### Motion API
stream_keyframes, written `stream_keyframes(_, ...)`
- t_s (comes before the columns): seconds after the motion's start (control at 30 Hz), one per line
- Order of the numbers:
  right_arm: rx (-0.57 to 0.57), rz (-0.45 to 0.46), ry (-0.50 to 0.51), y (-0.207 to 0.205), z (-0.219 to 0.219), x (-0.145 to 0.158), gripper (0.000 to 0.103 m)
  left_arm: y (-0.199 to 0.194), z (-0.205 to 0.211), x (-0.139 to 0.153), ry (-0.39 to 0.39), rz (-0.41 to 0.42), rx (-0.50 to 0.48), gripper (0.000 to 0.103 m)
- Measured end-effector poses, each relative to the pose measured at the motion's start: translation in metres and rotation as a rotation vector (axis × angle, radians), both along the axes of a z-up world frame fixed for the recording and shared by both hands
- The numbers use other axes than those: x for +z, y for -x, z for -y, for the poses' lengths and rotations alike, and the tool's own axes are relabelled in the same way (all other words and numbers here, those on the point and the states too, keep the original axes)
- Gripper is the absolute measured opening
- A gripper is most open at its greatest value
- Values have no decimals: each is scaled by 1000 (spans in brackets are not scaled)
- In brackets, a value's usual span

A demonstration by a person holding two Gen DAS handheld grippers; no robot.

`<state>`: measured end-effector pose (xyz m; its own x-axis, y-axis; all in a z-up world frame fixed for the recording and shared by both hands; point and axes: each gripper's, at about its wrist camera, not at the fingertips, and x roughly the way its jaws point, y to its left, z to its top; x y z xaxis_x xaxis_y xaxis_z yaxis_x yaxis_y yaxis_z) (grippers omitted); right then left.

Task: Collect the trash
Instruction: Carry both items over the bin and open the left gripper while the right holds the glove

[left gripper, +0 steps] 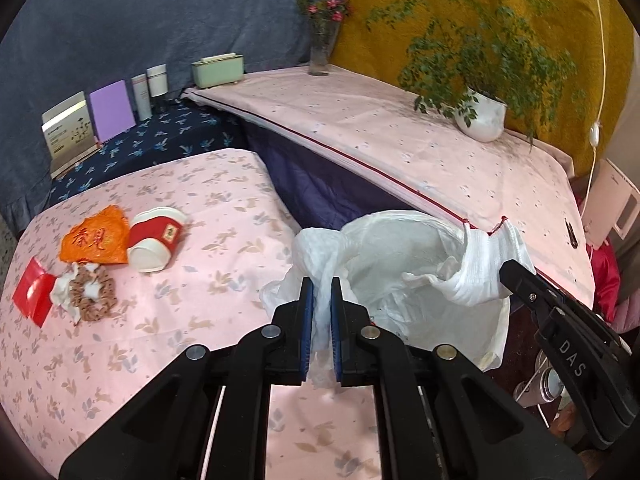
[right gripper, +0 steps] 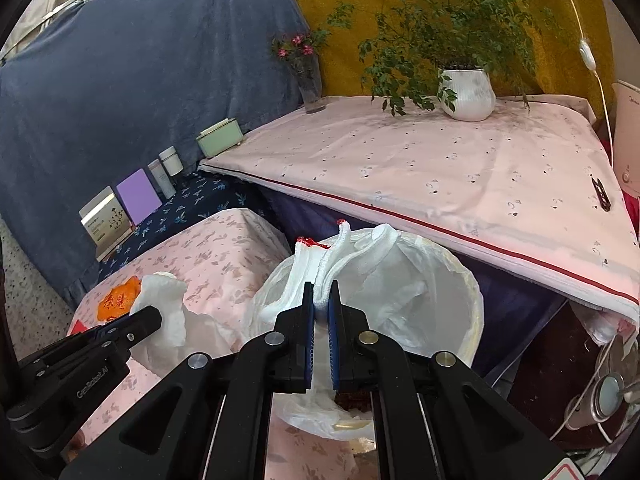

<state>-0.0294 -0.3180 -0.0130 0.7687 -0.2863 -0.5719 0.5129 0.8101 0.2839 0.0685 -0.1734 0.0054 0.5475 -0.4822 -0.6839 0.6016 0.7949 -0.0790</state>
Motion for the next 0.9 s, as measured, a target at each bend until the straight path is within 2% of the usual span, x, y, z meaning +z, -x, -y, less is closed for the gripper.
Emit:
stream_keyframes(0.3, -66, -10, -27, 19, 33, -15, 6, 6, 52, -9, -24, 3, -96, 8)
stream_keyframes(0.53, -105, -21, -46, 26, 52, -25, 6, 3, 79, -19, -12, -30, -138, 9)
stream_keyframes(0.57, -107, -23, -49, 26, 54, -26, 6, 3, 81, -19, -13, -27, -139, 15)
stream_keyframes(0.6, -108, -24, -52, 25, 55, -27, 6, 3, 83, -19, -18, -25, -137, 33)
stream_keyframes(0.67, -106, -27, -54, 24, 56, -29, 6, 2, 83, -18, -13, -5, -116, 59)
stream_keyframes(0.73, -101, -29, -54, 20, 56, -29, 6, 1, 80, -16, -1, 12, -100, 60)
stream_keyframes(0.9, -84, -30, -57, 9, 54, -31, 6, -10, 72, -18, -3, -5, -69, 60)
